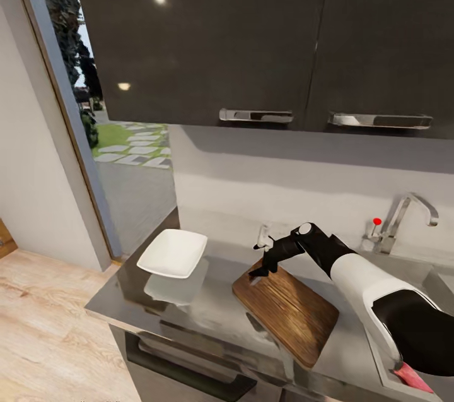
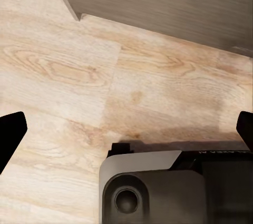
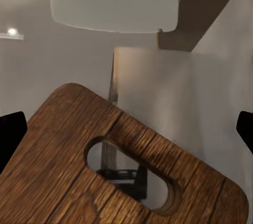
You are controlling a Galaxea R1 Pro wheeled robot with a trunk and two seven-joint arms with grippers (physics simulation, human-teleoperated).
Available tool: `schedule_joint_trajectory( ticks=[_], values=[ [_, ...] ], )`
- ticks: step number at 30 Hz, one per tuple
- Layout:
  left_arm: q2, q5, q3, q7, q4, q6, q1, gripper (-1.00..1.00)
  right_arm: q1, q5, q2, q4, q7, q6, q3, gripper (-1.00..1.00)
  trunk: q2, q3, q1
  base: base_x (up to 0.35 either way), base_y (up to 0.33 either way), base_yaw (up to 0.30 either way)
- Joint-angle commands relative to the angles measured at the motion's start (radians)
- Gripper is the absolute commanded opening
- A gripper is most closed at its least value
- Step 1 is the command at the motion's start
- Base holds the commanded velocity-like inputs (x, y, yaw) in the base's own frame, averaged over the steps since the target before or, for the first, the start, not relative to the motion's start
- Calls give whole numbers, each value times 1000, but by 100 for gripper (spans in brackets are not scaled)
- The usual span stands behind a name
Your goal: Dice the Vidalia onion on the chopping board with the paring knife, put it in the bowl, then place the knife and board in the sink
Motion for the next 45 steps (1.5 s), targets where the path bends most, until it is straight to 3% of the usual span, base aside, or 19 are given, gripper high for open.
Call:
schedule_joint_trajectory(
  ticks=[1, 45],
  values=[
    [0, 0, 0, 0, -1, -1, 0, 100, 0, 8, 0, -2, 3, -2, -2, 100, -1, -3, 0, 21, 23, 0],
    [0, 0, 0, 1, 1, -1, 0, 100, 0, 9, -3, 3, 5, -8, 0, 100, -1, -75, 0, 43, -24, 0]
  ],
)
